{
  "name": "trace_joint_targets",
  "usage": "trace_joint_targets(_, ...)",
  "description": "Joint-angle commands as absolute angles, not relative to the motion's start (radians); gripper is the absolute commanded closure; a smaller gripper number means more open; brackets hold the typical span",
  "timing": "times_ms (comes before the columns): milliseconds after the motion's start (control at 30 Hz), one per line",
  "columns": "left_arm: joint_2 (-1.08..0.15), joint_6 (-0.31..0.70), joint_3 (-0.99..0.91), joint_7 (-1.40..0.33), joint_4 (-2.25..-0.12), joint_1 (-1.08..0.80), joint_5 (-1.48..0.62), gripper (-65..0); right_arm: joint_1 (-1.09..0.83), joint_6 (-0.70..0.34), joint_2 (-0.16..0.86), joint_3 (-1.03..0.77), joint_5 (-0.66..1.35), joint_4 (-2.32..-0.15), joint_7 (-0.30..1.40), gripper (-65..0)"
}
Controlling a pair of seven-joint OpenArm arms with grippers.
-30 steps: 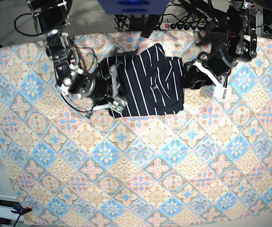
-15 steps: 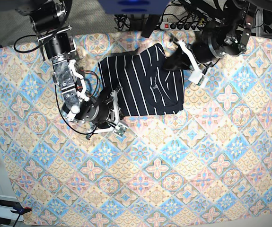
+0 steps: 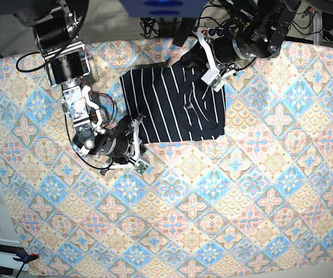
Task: Fold the T-shirt properly
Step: 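Press and square the folded bundle edges with both grippers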
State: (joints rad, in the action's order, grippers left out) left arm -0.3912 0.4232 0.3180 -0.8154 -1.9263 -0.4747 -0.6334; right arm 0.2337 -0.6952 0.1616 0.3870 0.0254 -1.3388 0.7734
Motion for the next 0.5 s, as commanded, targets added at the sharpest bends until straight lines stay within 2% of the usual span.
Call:
trace_joint_targets(0, -0.394, 0.433, 0.318, -0.796, -1.952, -0.481, -0.627, 0.0, 0.248, -0.698, 0.163, 0.384, 0.039, -1.360, 0.757, -7.3)
trace_joint_targets(300, -0.374, 0.432, 0.430, -0.796, -1.902, -0.427, -0.507, 0.0, 0.269, -0.698, 0.147, 0.394, 0.038, -1.256, 0.708, -7.4)
trace_joint_targets(467, -0.338, 0.409, 0.435, -0.792, -1.787, -0.389, -0.381, 0.0, 0.278, -0.698, 0.131, 0.394, 0.036, -1.142, 0.671, -7.4)
